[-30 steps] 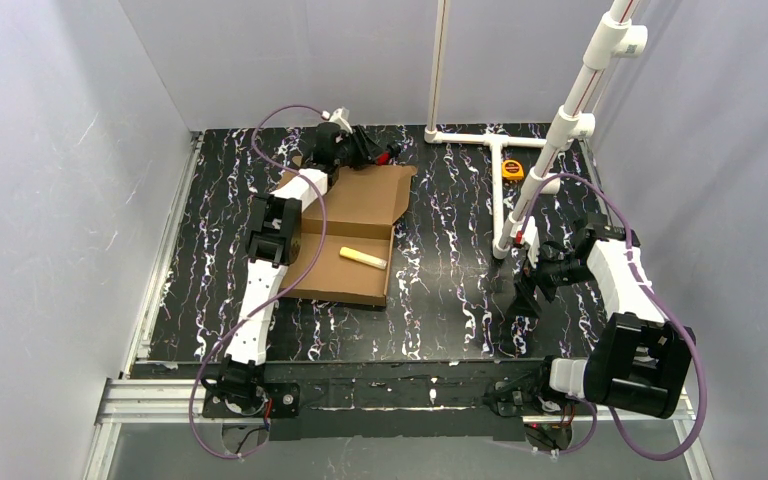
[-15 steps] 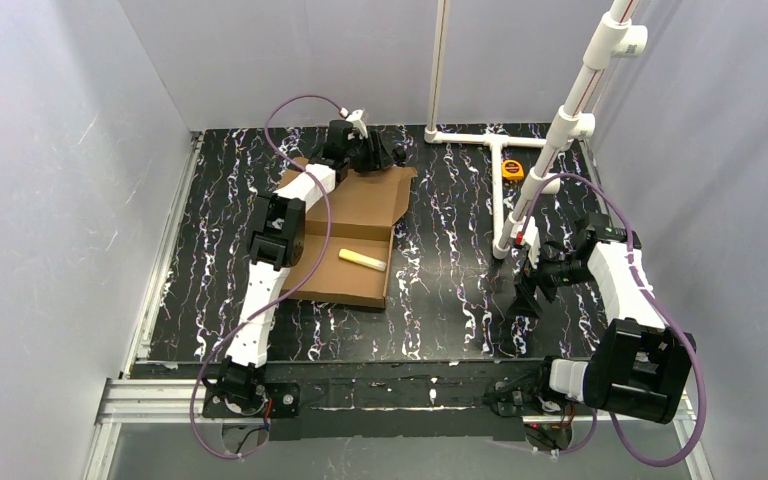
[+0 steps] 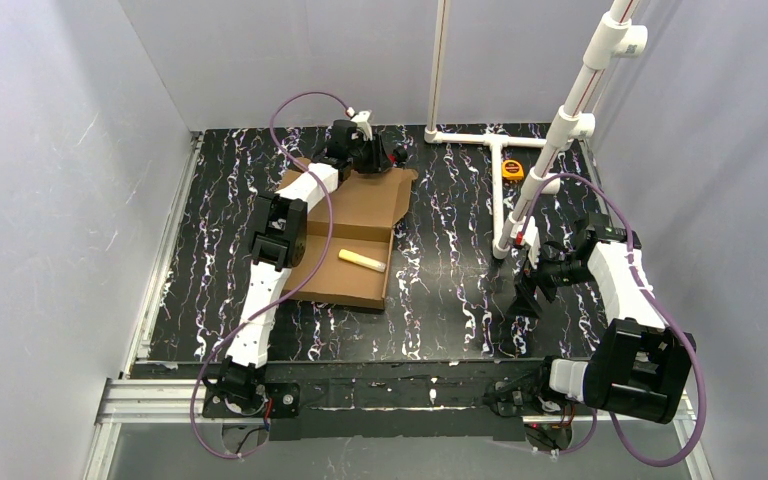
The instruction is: Fold the paper box
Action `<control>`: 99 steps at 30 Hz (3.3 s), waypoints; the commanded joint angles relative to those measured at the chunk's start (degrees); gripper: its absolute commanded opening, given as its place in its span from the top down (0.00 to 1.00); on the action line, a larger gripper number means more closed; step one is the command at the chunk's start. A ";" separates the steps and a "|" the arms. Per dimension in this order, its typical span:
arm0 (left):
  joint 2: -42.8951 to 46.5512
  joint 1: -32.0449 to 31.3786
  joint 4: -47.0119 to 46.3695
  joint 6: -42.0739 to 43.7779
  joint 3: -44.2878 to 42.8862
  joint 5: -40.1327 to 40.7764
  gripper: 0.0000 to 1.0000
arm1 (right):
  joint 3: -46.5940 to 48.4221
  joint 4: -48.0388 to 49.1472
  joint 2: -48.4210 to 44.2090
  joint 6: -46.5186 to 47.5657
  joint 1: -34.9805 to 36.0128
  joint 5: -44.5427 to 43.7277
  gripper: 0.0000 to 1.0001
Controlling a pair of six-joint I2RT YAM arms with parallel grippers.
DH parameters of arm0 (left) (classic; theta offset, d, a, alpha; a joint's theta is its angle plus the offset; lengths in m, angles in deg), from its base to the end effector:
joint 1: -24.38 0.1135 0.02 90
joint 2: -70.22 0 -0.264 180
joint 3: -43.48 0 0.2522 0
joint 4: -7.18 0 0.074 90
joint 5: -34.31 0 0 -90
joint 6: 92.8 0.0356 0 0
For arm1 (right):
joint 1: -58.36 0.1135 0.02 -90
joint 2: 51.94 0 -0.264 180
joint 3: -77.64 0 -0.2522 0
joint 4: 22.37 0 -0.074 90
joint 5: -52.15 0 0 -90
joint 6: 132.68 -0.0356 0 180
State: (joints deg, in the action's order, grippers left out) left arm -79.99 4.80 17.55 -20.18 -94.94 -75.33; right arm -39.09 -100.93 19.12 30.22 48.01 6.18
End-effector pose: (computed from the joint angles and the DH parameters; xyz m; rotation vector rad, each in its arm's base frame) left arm 0.5571 -0.2109 0.1526 0.2709 1.9930 -0.7538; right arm 0.1919 -0.0099 0.2296 -1.3232 2.1165 0.7015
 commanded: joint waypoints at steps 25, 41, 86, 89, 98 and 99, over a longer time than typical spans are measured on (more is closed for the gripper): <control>67.74 -0.35 -8.72 -5.33 59.24 3.48 1.00 | 0.34 1.35 -4.34 -1.80 0.59 2.32 0.02; 98.74 -0.40 25.93 -11.65 81.06 17.11 1.00 | -1.08 7.00 -5.31 -7.49 0.73 2.45 0.02; 110.22 3.44 27.83 12.09 84.79 32.29 0.01 | 25.39 51.65 18.90 -65.29 53.06 -45.24 0.00; 111.12 3.46 27.44 12.07 84.99 32.52 0.01 | 28.87 57.30 23.18 -75.84 52.95 -57.85 0.00; 110.66 3.43 27.47 11.79 84.38 29.83 0.01 | 37.19 55.62 36.50 -102.07 42.51 -54.05 0.00; 110.74 3.48 27.38 11.84 84.34 29.76 0.01 | 37.56 55.87 37.84 -102.38 41.42 -53.08 0.00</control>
State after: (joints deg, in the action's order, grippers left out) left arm 30.56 7.84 44.80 -8.95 -9.98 -45.28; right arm -4.23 -46.68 51.82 -58.76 94.89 -47.98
